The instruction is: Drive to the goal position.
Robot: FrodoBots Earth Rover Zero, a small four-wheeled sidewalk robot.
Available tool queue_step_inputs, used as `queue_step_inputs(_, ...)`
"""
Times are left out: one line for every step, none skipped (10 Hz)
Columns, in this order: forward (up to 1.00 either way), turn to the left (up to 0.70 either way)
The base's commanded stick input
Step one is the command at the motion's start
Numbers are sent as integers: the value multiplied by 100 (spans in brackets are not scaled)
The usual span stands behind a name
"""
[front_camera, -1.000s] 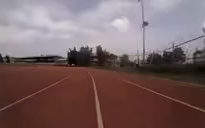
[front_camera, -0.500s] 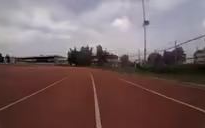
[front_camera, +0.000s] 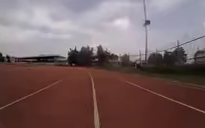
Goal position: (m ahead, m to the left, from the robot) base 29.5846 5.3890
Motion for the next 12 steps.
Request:
queue_step_inputs(45, 27)
queue_step_inputs(45, 27)
queue_step_inputs(45, 27)
queue_step_inputs(45, 27)
queue_step_inputs(45, 27)
queue_step_inputs(45, 27)
queue_step_inputs(45, 27)
queue_step_inputs(45, 27)
queue_step_inputs(45, 27)
queue_step_inputs(45, 27)
queue_step_inputs(45, 27)
queue_step_inputs(45, 27)
